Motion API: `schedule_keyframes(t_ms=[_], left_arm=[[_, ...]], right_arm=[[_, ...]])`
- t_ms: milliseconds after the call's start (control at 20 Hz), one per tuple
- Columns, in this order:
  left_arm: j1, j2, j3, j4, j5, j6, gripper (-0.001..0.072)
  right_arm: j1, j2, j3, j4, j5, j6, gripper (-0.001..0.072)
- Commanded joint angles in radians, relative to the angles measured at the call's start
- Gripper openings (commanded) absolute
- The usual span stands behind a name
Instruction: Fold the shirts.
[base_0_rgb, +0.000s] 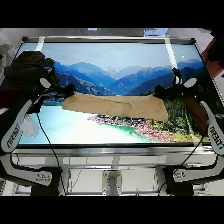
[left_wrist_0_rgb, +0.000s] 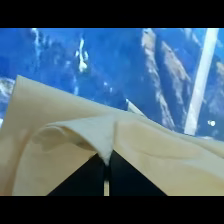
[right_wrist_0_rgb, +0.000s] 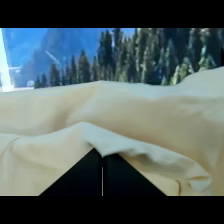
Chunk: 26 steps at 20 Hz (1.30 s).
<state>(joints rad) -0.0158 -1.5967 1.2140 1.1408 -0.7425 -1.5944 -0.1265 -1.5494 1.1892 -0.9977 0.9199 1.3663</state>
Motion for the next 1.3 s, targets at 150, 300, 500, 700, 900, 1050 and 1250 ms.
schedule_keyframes(t_ms=[150,300,500,700,900,1050,1250], left_arm=[[-0.009,-0.032,0.013,0.034,-0.031,-0.026,0.0159],[-0.002,-0.024,0.077,0.037,-0.132,0.008,0.0603],[0.016,0.012,0.185,0.035,-0.244,0.009,0.0603],[0.014,0.043,0.195,-0.124,-0.24,0.027,0.0603],[-0.05,0.043,0.196,-0.319,-0.117,0.284,0.0608],[-0.213,0.042,0.196,-0.327,0.076,0.506,0.0611],[-0.458,0.008,0.215,0.019,0.296,0.5,0.0565]], right_arm=[[-0.005,-0.058,0.003,-0.031,-0.009,0.06,0.0035],[-0.038,-0.04,0.028,0.008,0.058,0.07,0.0175],[-0.115,0.025,0.124,0.006,0.253,0.045,0.0219],[-0.201,0.085,0.153,-0.039,0.34,0.044,0.0219],[-0.22,0.084,0.15,-0.174,0.36,0.044,0.0627],[-0.223,0.061,0.148,-0.209,0.331,0.056,0.0637],[-0.223,-0.028,0.147,-0.172,0.327,0.047,0.0635]])
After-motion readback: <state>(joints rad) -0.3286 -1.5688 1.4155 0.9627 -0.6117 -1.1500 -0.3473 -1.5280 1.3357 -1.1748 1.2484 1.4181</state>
